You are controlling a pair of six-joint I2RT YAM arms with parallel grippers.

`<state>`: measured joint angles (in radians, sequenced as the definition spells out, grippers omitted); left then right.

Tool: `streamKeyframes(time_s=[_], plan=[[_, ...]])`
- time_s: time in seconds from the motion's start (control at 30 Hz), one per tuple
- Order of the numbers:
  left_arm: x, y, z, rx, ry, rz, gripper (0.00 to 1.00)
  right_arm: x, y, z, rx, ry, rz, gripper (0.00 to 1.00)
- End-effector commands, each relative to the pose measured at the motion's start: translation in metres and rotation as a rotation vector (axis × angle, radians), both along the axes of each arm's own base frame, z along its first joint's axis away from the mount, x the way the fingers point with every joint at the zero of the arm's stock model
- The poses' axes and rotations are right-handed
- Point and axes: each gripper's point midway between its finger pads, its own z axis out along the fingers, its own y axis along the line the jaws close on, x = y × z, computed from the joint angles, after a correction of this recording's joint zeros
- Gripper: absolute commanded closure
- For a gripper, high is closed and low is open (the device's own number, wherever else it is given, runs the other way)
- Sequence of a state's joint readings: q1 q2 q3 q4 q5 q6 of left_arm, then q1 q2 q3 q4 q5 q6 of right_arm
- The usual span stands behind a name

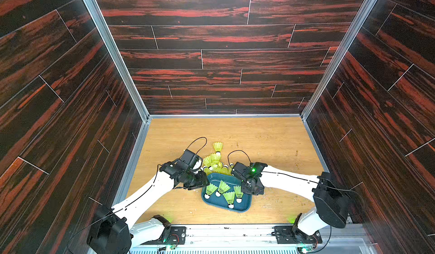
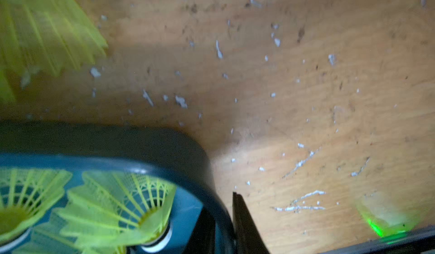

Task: Put the shuttlecocks into the storage box
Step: Move the storage box to the center of the board.

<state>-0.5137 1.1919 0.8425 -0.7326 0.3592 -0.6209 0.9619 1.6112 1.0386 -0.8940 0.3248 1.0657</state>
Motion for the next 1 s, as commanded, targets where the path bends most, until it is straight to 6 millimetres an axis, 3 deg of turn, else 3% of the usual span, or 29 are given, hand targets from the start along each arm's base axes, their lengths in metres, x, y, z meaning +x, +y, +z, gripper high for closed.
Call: streamKeyframes(time_s=[0.0, 0.47, 0.97], plan=[[0.004, 0.0, 0.009, -0.01, -0.025, -0.01, 0.47, 0.012, 0.0, 0.004, -0.024, -0.023, 0.016, 0.83], [0.01, 0.005, 0.014, -0.003, -0.047, 0.007, 0.47, 0.055, 0.009, 0.005, -0.051, -0.056, 0.085, 0.88], [0.01, 0.01, 0.017, 0.003, -0.053, 0.013, 0.47, 0.137, 0.025, 0.0, -0.048, -0.09, 0.183, 0.89]])
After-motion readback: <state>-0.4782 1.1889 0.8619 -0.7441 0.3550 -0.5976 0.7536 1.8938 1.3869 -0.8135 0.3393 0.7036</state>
